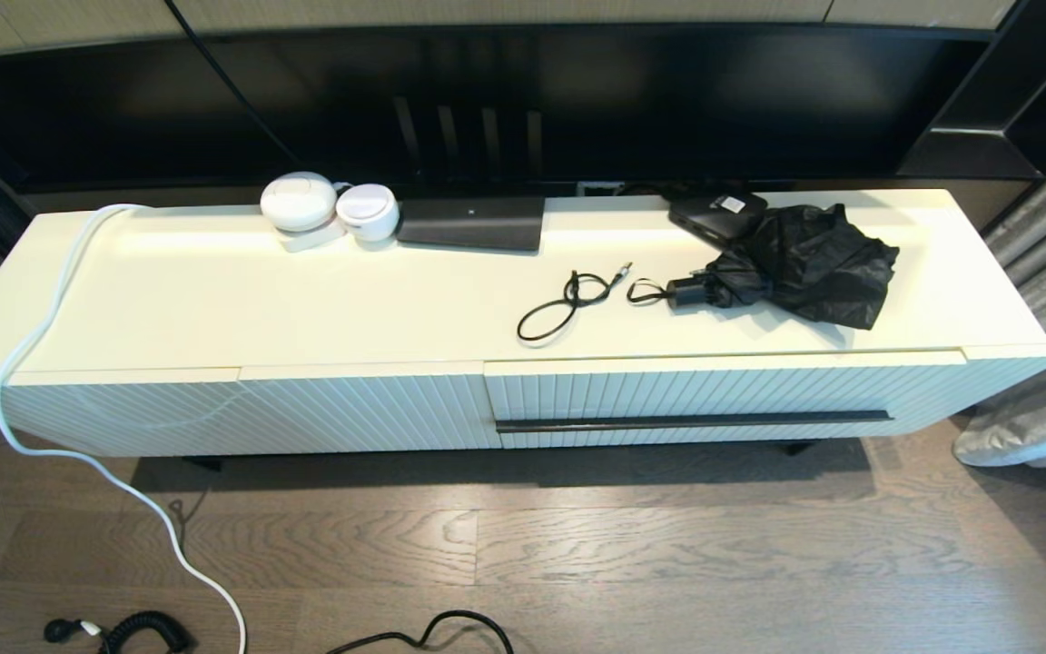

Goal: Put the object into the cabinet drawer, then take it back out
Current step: Open the drawer

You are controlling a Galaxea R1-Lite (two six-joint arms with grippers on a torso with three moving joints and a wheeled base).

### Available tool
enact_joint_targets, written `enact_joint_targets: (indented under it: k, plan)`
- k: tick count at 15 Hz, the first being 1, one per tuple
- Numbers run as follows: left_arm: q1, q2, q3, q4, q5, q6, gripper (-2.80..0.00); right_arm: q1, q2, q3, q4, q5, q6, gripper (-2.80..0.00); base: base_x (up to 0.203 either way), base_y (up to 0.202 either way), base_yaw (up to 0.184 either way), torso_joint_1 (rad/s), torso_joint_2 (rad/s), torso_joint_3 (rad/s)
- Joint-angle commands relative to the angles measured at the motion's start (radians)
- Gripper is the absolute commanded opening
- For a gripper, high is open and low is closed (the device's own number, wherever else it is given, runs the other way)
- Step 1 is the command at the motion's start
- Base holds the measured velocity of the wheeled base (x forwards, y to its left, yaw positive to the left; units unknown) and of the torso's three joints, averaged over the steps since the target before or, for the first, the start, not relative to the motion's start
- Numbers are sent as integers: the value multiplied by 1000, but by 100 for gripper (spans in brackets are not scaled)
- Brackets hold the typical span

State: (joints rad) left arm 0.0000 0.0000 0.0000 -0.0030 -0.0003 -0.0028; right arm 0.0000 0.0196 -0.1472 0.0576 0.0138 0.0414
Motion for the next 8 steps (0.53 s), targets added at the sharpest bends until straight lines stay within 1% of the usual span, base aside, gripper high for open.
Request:
enact_joint_targets:
  k: [1, 4, 5, 7, 8]
  plan:
    - [0, 0, 0, 0, 0, 0, -280, 0, 64, -116, 52, 12, -10, -280, 0, 0, 0, 0, 0, 0]
    - [0, 0, 2, 0, 0, 0, -280, 1, 250, -293, 107, 39, -58, -280, 0, 0, 0, 0, 0, 0]
    - [0, 0, 0, 0, 0, 0, -280, 1, 275, -323, 114, 43, -75, -280, 0, 0, 0, 0, 0, 0]
    - [0, 0, 2, 0, 0, 0, -280, 1, 408, -410, 116, 46, -137, -280, 0, 0, 0, 0, 0, 0]
    - [0, 0, 0, 0, 0, 0, -280, 2, 472, -457, 118, 51, -187, -280, 0, 0, 0, 0, 0, 0]
